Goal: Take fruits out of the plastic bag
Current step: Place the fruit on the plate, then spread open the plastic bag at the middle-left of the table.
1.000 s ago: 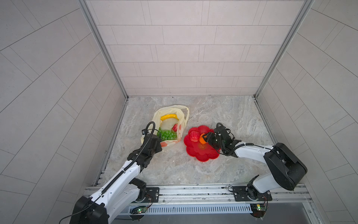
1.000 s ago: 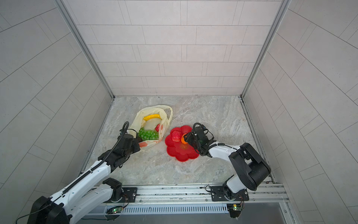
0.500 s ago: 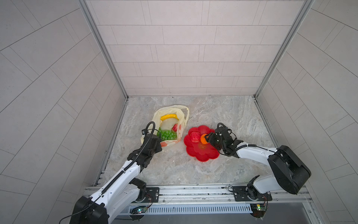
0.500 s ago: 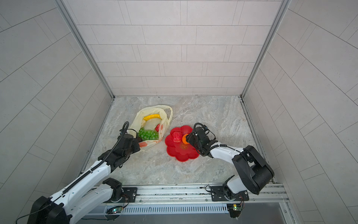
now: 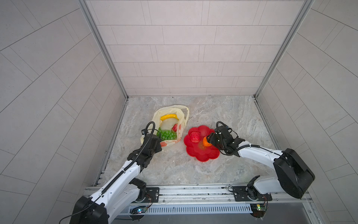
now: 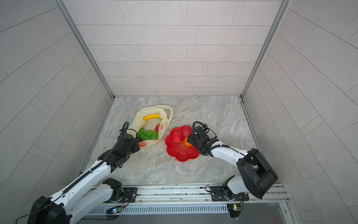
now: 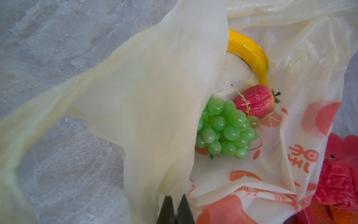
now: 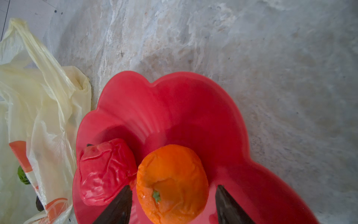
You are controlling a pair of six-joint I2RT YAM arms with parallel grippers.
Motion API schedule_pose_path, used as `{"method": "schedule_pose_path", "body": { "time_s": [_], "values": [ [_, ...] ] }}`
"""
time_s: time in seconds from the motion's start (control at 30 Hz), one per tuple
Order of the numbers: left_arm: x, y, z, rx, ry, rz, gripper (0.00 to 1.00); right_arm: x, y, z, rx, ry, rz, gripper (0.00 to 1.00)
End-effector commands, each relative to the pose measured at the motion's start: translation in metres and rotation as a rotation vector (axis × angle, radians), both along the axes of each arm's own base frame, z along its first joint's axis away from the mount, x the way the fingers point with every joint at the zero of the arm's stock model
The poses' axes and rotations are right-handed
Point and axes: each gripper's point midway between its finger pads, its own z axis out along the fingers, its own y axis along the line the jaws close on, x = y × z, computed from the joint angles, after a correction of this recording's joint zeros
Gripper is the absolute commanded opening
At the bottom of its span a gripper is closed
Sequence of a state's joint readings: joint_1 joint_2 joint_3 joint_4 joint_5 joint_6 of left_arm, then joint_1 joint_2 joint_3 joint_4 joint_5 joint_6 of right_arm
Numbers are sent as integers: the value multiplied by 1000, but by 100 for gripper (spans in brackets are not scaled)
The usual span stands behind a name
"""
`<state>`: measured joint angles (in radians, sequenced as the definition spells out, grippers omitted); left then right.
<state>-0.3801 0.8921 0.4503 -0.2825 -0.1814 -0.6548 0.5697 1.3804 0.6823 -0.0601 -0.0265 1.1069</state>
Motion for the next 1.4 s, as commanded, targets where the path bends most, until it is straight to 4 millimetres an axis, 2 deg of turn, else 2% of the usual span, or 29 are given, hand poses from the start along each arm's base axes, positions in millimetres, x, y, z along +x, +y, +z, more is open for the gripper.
{"method": "schedule_pose_path", "body": {
  "time_s": [0.0, 0.1, 0.2, 0.3, 0.37, 0.5, 0.63, 0.77, 0.83, 0.97, 1.1, 1.23, 1.37],
  "values": [
    [1, 0, 0, 3, -5, 2, 4, 2, -2, 26, -59, -56, 20, 68],
    [1, 1, 1, 6, -4, 3, 5, 4, 11, 56, -86, -129, 76, 68],
    [-1, 4, 2, 19, -1, 11, 6, 4, 37, 86, -133, -200, 171, 68],
    [-5, 15, 4, 61, 2, 48, 18, 6, 75, 106, -176, -251, 289, 67],
    [-9, 25, 10, 92, -5, 85, 30, 8, 105, 114, -177, -267, 373, 66],
    [-16, 44, 31, 130, -26, 178, 57, 13, 157, 113, -204, -267, 515, 65],
    [-17, 59, 42, 141, -53, 295, 82, 20, 201, 100, -235, -238, 624, 64],
    [-1, 51, 50, 133, -40, 294, 92, 28, 228, 83, -263, -217, 681, 64],
    [10, 43, 54, 141, -13, 264, 94, 32, 235, 74, -279, -204, 696, 63],
    [35, 34, 47, 200, 48, 240, 96, 39, 246, 61, -295, -188, 710, 63],
    [50, 44, 33, 260, 131, 294, 97, 46, 252, 52, -309, -183, 710, 63],
    [55, 59, 11, 200, 186, 344, 89, 53, 261, 47, -302, -189, 712, 64],
    [50, 69, -3, 132, 205, 378, 76, 61, 270, 42, -263, -184, 702, 64]
  ]
}}
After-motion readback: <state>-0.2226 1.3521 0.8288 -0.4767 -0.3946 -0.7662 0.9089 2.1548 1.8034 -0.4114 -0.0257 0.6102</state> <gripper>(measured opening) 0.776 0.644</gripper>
